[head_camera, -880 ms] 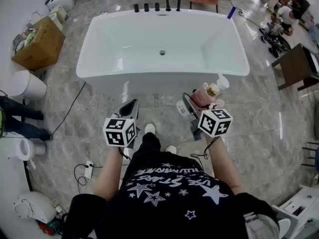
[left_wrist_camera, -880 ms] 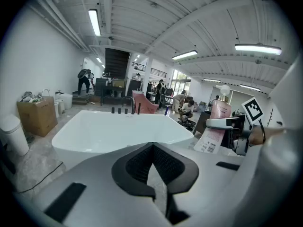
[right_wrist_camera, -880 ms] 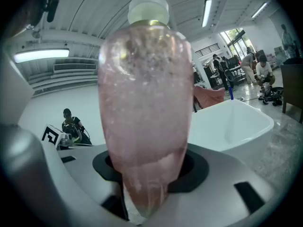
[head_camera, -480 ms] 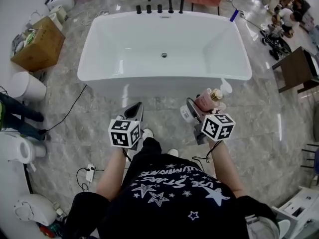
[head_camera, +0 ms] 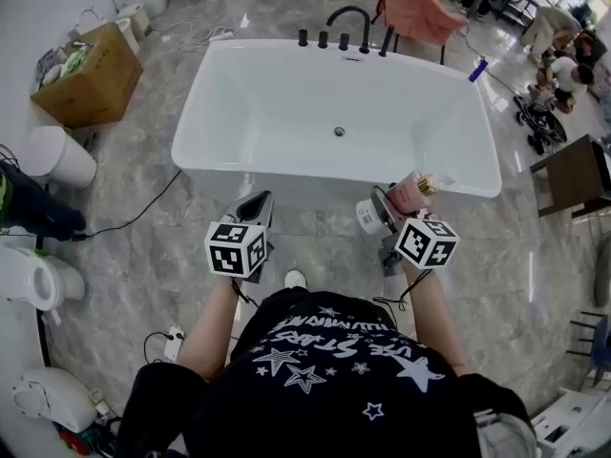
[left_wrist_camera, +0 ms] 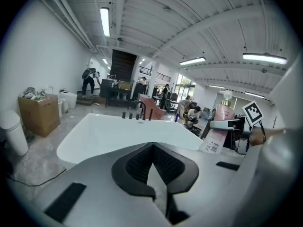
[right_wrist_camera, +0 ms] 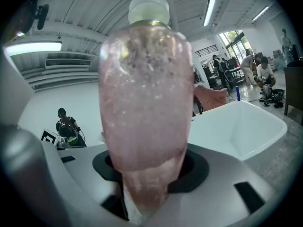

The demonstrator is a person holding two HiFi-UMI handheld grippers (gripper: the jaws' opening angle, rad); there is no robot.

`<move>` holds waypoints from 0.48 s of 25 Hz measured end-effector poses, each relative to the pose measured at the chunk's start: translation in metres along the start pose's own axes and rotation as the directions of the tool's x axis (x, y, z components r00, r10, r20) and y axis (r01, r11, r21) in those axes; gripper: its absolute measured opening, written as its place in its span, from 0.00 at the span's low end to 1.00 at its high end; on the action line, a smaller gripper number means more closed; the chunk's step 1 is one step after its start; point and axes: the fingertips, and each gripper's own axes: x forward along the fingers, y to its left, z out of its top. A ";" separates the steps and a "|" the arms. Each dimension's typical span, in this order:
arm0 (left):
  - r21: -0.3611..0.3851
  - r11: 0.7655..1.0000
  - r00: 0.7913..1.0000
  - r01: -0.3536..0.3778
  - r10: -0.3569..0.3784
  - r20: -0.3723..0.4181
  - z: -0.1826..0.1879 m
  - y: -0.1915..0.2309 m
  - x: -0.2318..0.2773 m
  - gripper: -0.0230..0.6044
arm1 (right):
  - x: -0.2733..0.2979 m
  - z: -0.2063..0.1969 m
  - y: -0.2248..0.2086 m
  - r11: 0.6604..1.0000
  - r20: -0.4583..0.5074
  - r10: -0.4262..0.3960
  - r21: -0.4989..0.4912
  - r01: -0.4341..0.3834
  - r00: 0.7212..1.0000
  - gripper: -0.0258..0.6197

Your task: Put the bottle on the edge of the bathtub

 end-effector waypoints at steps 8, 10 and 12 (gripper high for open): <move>-0.020 0.997 0.997 -0.072 0.072 0.000 0.012 0.084 -0.017 0.06 | 0.067 -0.013 0.041 0.999 -0.069 0.040 0.011 -0.039 0.997 0.38; -0.036 0.996 0.996 -0.087 0.088 0.004 0.013 0.095 -0.018 0.06 | 0.081 -0.012 0.047 0.999 -0.083 0.053 0.004 -0.052 0.995 0.38; -0.049 0.994 0.995 -0.100 0.101 0.003 0.011 0.103 -0.016 0.06 | 0.096 -0.009 0.050 0.998 -0.089 0.067 0.005 -0.067 0.994 0.38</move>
